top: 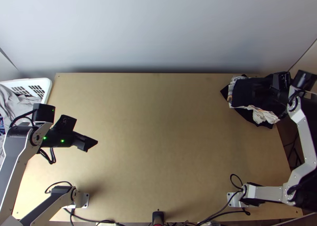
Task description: Fold the t-shirt
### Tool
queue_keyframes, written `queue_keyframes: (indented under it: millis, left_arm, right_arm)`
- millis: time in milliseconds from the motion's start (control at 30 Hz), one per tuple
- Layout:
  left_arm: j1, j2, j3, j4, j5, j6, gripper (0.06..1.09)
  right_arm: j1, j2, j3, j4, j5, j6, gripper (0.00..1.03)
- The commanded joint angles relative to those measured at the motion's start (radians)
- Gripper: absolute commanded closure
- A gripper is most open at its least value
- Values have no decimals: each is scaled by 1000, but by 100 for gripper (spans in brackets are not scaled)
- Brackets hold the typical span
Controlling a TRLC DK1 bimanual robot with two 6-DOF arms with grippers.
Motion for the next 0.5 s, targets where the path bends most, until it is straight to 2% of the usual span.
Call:
queue_keyframes:
  millis: [0,167,333,467]
  left_arm:
    - [3,-4,-10,1,-1,1,11]
    - [-10,-2,-10,1,-1,-10,11]
    - [-8,-13,-2,-14,-4,-8,11]
    - [6,-28,-2,-37,-11,2,11]
  right_arm:
    - [-42,75,12,33,0,0,3]
    - [-29,108,47,147,1,75,3]
    - [-9,225,23,226,55,54,3]
    - [-52,338,-5,240,60,52,3]
